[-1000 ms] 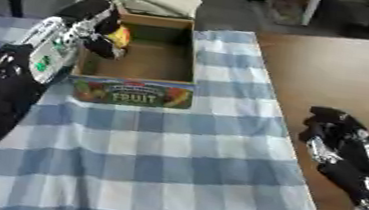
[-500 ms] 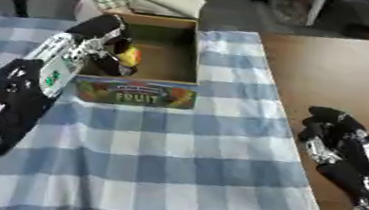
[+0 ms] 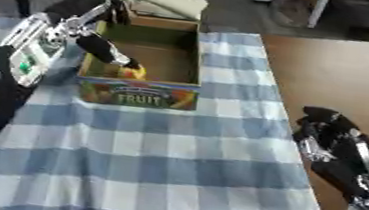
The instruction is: Pick up objects on the table and place them in the box.
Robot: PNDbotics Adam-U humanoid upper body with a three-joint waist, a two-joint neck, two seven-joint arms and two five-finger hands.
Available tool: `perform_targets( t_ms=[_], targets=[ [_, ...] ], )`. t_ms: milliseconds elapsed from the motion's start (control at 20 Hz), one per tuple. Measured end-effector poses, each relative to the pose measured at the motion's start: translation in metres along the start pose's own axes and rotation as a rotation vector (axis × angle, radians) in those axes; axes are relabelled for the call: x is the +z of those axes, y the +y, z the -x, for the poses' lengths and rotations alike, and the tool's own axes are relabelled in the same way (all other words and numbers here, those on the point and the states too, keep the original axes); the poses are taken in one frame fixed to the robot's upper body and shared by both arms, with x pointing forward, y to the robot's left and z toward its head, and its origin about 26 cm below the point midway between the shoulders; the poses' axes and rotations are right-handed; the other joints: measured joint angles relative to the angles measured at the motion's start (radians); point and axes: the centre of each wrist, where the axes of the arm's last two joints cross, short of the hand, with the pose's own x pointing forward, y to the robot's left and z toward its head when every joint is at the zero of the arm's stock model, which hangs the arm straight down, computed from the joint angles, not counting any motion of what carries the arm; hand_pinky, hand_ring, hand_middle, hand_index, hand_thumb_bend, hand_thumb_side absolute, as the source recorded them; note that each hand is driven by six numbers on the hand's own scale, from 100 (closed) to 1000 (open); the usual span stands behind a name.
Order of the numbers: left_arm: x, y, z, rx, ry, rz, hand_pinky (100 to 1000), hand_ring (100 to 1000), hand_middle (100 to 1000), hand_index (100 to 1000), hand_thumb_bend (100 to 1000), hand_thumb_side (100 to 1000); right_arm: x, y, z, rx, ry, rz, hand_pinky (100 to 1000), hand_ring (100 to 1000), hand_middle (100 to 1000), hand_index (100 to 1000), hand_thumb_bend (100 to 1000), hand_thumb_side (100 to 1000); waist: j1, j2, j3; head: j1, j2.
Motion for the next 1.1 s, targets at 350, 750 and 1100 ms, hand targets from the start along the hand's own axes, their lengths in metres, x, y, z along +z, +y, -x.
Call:
perform_targets(
  t_ms=[350,750,1100],
  targets=[
    [0.047,0.044,0.022,0.164,0.023,-0.172,642,534,553,628,833,458,0.003,-0.002,0.002,0.0,0.008,0.014,579,551,585,763,100,260,-0.003,-0.006,0.022,-0.021,0.0],
    [0.127,0.031,0.062,0.489,0.202,-0.347,651,524,550,610,729,471,0.006,-0.003,0.003,0.001,0.017,0.031,579,551,585,763,100,261,-0.01,-0.013,0.05,-0.039,0.004],
    [0.169,0.002,0.072,0.716,0.31,-0.454,649,518,546,603,655,467,0.007,-0.005,0.003,0.002,0.015,0.042,580,551,586,764,100,262,-0.018,-0.013,0.065,-0.04,0.01]
  ],
)
